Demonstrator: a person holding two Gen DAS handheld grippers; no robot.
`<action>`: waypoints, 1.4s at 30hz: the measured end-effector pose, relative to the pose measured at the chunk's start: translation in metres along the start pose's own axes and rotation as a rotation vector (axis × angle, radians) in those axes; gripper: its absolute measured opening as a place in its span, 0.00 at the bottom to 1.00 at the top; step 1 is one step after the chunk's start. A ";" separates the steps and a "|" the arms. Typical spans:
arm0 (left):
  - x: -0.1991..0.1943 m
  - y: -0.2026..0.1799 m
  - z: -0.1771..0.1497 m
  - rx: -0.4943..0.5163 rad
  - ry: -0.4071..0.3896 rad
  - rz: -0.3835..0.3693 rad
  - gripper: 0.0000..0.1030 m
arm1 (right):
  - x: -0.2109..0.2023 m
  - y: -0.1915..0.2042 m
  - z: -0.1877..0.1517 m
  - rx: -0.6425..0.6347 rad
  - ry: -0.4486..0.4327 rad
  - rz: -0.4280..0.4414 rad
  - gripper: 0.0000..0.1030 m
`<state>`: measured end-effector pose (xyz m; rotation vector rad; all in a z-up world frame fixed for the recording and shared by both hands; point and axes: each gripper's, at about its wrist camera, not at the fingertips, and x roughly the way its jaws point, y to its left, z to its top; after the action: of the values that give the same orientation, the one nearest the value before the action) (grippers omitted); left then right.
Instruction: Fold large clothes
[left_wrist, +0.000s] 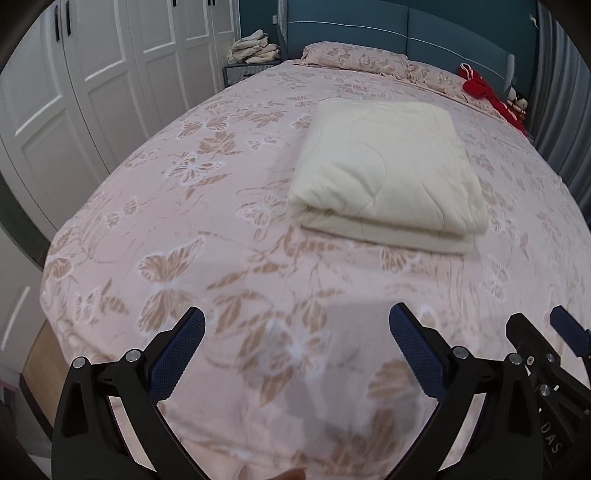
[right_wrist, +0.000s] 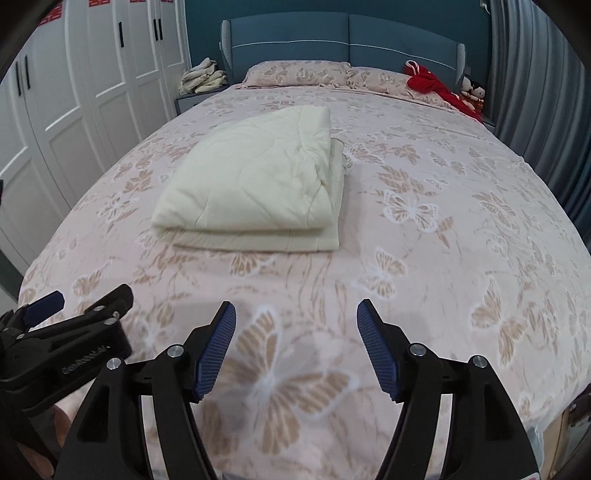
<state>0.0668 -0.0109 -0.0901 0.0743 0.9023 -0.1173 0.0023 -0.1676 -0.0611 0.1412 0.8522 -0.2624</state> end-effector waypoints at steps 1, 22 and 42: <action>-0.003 -0.001 -0.006 0.013 -0.002 0.007 0.95 | -0.004 0.000 -0.006 0.001 -0.003 -0.001 0.65; -0.031 -0.010 -0.061 0.071 -0.042 0.048 0.95 | -0.030 0.000 -0.065 0.010 -0.022 -0.056 0.66; -0.035 -0.009 -0.061 0.072 -0.076 0.093 0.95 | -0.028 -0.003 -0.067 0.047 -0.032 -0.058 0.71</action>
<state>-0.0029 -0.0107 -0.1005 0.1774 0.8178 -0.0656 -0.0642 -0.1509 -0.0835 0.1555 0.8192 -0.3382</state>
